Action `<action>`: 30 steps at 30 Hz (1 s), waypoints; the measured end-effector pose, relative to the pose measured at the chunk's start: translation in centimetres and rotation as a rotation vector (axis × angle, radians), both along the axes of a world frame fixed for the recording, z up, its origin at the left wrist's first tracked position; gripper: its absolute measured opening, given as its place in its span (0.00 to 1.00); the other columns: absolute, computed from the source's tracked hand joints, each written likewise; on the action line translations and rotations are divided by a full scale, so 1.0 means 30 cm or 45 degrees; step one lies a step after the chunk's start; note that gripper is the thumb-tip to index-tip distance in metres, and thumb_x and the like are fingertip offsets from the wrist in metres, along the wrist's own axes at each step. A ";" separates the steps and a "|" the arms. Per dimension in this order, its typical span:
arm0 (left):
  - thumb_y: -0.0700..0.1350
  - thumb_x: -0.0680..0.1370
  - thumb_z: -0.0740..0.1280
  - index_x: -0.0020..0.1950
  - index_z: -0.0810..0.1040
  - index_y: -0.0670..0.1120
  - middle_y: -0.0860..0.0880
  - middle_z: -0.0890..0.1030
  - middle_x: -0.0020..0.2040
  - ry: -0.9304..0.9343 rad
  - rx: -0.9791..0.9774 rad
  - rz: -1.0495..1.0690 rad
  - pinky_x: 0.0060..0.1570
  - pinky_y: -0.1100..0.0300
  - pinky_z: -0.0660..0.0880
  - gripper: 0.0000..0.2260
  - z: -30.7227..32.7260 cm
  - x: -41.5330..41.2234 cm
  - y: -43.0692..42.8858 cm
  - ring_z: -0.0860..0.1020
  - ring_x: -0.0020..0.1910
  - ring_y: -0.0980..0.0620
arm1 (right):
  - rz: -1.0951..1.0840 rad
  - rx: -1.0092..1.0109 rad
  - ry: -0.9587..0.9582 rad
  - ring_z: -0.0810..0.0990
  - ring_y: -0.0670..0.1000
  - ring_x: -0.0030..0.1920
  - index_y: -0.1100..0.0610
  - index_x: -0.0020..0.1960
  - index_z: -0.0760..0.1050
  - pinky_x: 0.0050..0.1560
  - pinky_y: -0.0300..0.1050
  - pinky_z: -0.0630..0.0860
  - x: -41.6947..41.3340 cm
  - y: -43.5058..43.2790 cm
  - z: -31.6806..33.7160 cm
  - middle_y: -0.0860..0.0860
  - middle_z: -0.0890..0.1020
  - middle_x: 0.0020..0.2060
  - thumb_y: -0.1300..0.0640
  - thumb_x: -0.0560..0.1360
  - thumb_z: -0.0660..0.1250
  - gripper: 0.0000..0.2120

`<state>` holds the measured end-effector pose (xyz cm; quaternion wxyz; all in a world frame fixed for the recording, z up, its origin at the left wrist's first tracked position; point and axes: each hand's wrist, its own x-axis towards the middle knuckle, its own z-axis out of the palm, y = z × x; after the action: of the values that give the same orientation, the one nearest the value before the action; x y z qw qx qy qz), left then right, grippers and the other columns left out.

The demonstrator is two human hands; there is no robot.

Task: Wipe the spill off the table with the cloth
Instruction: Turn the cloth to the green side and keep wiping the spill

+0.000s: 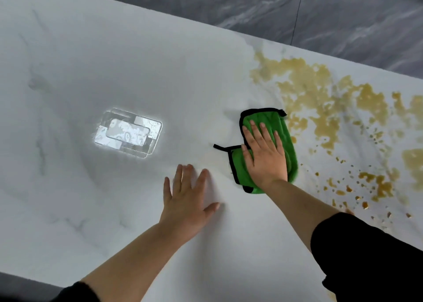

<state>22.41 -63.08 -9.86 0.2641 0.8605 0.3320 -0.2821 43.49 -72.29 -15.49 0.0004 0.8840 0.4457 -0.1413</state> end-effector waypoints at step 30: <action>0.79 0.61 0.64 0.68 0.18 0.57 0.46 0.20 0.71 0.060 -0.104 0.332 0.66 0.33 0.29 0.61 -0.113 0.647 0.501 0.20 0.69 0.41 | -0.072 -0.005 0.033 0.49 0.48 0.78 0.46 0.78 0.51 0.76 0.54 0.47 0.024 0.041 0.004 0.44 0.53 0.78 0.45 0.82 0.46 0.25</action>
<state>41.83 -48.03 -13.26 0.3255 0.7918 0.4354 -0.2786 44.21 -71.06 -15.37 -0.0078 0.8943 0.4203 -0.1536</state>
